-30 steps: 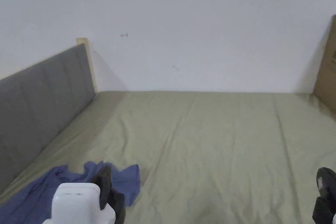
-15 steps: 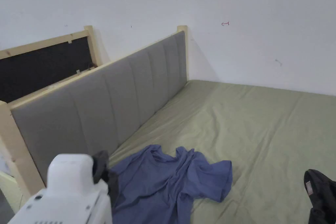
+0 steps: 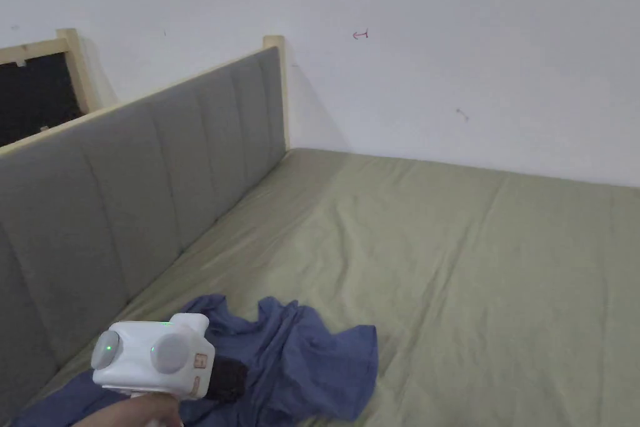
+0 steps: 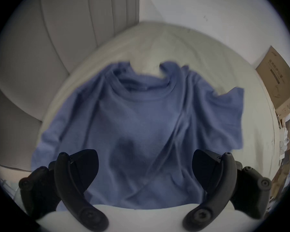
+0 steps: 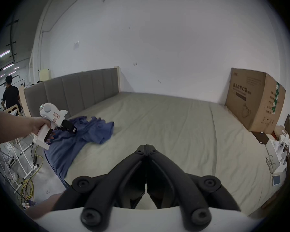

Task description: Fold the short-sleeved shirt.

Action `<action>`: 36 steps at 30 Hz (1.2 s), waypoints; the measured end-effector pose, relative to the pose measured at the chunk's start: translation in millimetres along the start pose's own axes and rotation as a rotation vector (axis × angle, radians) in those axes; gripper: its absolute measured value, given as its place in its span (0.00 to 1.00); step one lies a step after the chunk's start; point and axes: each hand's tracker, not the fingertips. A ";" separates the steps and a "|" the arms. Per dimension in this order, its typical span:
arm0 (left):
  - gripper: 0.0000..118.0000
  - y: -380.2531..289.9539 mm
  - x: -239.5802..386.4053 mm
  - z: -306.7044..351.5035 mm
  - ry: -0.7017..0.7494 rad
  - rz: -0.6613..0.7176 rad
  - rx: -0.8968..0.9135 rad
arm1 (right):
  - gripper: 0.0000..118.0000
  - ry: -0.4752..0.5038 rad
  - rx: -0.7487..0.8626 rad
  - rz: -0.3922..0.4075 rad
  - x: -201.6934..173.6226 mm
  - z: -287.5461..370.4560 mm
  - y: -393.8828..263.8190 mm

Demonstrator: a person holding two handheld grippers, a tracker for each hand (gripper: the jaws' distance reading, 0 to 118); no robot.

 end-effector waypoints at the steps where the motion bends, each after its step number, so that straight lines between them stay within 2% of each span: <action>1: 0.97 0.6 -0.1 -14.2 0.013 0.021 -0.057 | 0.00 -0.002 -0.016 -0.005 2.0 -3.2 -1.2; 3: 1.00 -3.9 0.1 -39.1 0.085 0.012 -0.157 | 0.00 0.010 -0.043 -0.032 5.0 -9.9 -3.4; 4: 1.00 -3.5 2.8 -51.2 0.098 -0.048 -0.188 | 0.00 0.018 -0.060 -0.058 4.7 -14.8 -4.7; 9: 1.00 -24.0 -1.8 -46.6 0.074 -0.039 -0.011 | 0.00 0.037 -0.098 -0.149 2.1 -29.6 -9.5; 11: 1.00 -27.2 -3.1 -34.1 0.073 -0.038 -0.015 | 0.00 0.046 -0.101 -0.163 1.0 -31.8 -10.2; 12: 0.96 -25.6 -2.0 -29.3 0.085 -0.025 -0.024 | 0.00 0.048 -0.101 -0.163 0.7 -31.8 -10.4; 13: 0.87 -28.0 0.6 -19.4 0.098 0.001 0.016 | 0.00 0.050 -0.100 -0.163 0.3 -30.7 -9.5; 14: 0.70 -30.5 1.9 -8.6 0.116 0.033 0.061 | 0.00 0.053 -0.098 -0.162 0.4 -28.1 -7.8; 16: 0.09 -33.3 0.0 9.9 0.116 0.059 0.117 | 0.00 0.059 -0.085 -0.152 1.6 -21.4 -5.6; 17: 0.02 -34.4 -0.8 16.5 0.131 0.056 0.111 | 0.00 0.056 -0.076 -0.145 2.4 -17.8 -4.5; 18: 0.02 -34.1 -5.0 26.7 0.150 0.047 0.114 | 0.00 0.046 -0.064 -0.135 3.8 -13.7 -3.4; 20: 0.02 -28.3 -15.4 59.2 0.065 0.020 0.176 | 0.00 0.036 -0.047 -0.125 8.8 -4.7 -1.6; 22: 0.02 -18.9 -11.4 97.1 0.130 -0.022 0.234 | 0.00 0.033 -0.028 -0.125 15.2 4.8 0.7; 25: 0.02 -12.5 4.6 173.8 0.033 -0.040 0.408 | 0.00 0.017 0.008 -0.144 24.6 20.4 1.3; 28: 0.02 -4.1 42.8 256.1 -0.032 -0.123 0.597 | 0.00 0.005 0.029 -0.166 34.2 32.8 -0.3; 31: 0.02 7.8 96.1 330.4 -0.170 -0.248 0.727 | 0.00 -0.007 0.041 -0.180 43.1 44.0 -2.2; 34: 0.02 2.7 154.9 385.6 -0.286 -0.410 0.848 | 0.00 -0.031 0.066 -0.202 53.6 56.3 -4.5; 36: 0.02 -0.9 191.6 407.4 -0.382 -0.471 0.892 | 0.00 -0.048 0.083 -0.222 61.3 64.8 -6.4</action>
